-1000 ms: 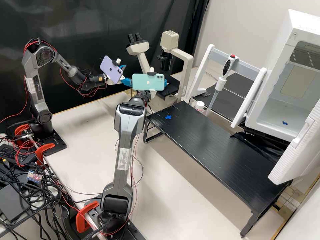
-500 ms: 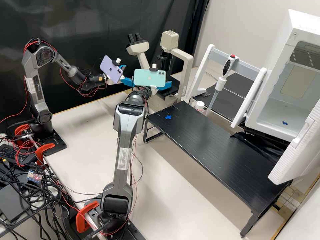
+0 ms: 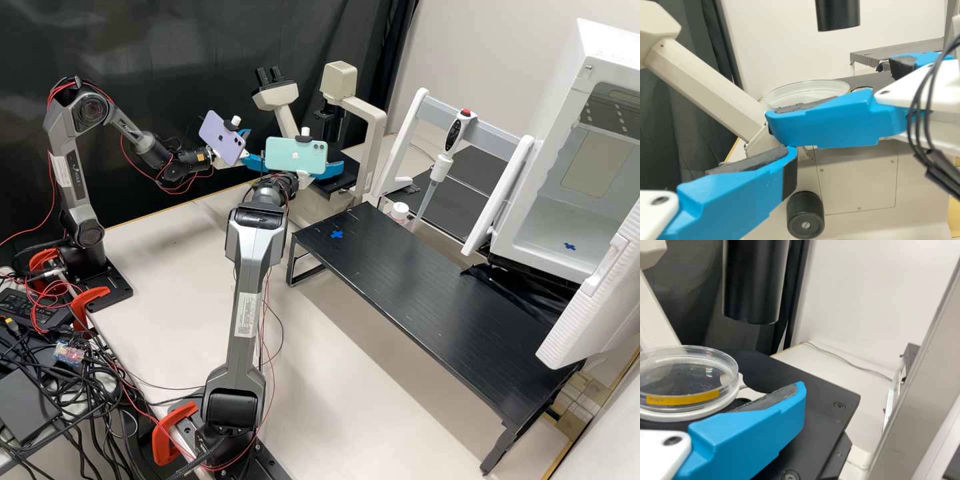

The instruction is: Move the petri dish to the bench

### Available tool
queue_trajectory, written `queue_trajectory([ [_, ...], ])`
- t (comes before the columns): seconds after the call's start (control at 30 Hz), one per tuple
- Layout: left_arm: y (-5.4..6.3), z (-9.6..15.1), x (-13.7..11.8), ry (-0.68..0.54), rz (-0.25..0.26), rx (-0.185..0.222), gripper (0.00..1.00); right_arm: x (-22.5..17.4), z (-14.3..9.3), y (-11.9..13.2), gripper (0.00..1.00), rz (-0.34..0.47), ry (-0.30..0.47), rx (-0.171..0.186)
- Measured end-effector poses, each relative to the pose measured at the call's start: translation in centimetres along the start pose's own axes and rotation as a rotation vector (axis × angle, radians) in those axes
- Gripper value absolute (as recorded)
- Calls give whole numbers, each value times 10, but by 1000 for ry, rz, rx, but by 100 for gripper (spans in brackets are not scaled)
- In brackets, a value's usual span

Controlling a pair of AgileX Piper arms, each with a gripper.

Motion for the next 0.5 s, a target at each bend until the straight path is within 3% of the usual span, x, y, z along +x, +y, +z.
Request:
queue_trajectory([
  [0.5, 0, 0, 0, 0, 1, 0, 100, 3, -7, -5, 0, 6, -9, -20],
])
